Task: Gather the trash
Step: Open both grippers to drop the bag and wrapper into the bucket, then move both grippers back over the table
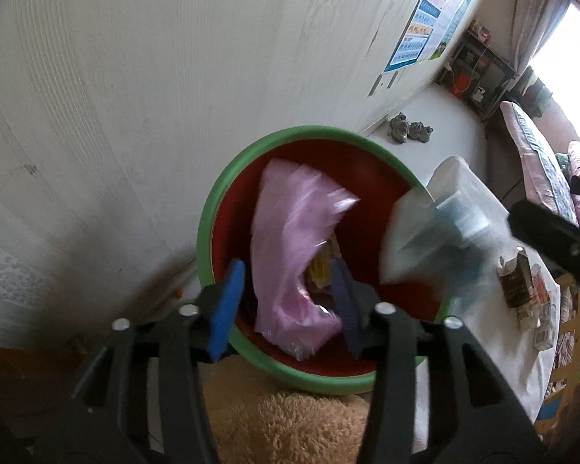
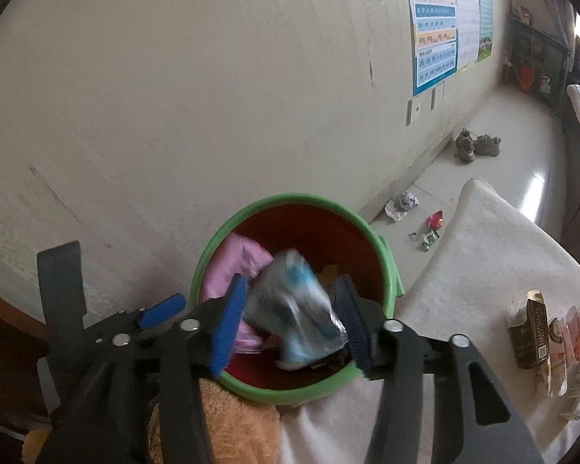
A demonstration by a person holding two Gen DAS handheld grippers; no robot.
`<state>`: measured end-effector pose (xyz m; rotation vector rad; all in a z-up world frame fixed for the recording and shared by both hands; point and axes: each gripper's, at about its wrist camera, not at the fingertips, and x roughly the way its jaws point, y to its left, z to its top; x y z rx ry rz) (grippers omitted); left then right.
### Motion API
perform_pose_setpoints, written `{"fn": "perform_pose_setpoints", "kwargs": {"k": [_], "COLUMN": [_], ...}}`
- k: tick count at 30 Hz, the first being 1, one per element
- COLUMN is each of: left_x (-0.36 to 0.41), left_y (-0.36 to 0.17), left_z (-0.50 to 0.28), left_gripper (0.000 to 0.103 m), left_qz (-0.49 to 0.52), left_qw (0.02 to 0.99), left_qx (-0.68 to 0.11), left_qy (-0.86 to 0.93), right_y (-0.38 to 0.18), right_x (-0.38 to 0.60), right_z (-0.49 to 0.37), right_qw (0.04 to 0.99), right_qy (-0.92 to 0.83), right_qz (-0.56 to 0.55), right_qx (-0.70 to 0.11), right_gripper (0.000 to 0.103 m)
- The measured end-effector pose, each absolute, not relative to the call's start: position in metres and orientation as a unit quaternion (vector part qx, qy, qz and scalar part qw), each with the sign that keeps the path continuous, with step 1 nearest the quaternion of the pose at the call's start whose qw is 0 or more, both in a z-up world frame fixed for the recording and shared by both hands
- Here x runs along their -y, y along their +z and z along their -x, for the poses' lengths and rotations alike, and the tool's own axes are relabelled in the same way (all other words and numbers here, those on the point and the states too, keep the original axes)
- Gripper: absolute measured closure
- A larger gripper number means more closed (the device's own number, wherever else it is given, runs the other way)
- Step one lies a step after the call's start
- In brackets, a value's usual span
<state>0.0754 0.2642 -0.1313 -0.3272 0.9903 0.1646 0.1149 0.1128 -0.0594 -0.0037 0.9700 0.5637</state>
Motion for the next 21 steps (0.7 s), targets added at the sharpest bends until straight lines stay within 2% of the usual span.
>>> {"fn": "perform_pose_setpoints", "kwargs": {"k": [4,8,16,21], "left_x": [-0.26,-0.24,-0.175,-0.125], "left_y": [-0.129,-0.125,-0.116,-0.113], "left_z": [-0.071,-0.066,-0.068,-0.075], "left_gripper": [0.051,0.045,0.042,0.042], "left_qz": [0.154,0.148,0.118,0.105], "left_qw": [0.864,0.869,0.874,0.871], "left_qx": [-0.473,-0.469,-0.472,-0.476], "left_qy": [0.076,0.055,-0.009,-0.058], "right_y": [-0.052,-0.044,-0.058,-0.101], "right_x": [-0.096,-0.06,0.087,0.208], "right_z": [-0.109,-0.096,-0.081,-0.087], "right_qw": [0.855,0.874,0.898,0.869], "right_qy": [0.261,0.227,0.059,-0.096], "right_qz": [-0.015,-0.019,-0.073,-0.124], "right_qx": [-0.448,-0.428,-0.431,-0.47], "right_gripper": [0.044,0.03,0.029,0.029]}}
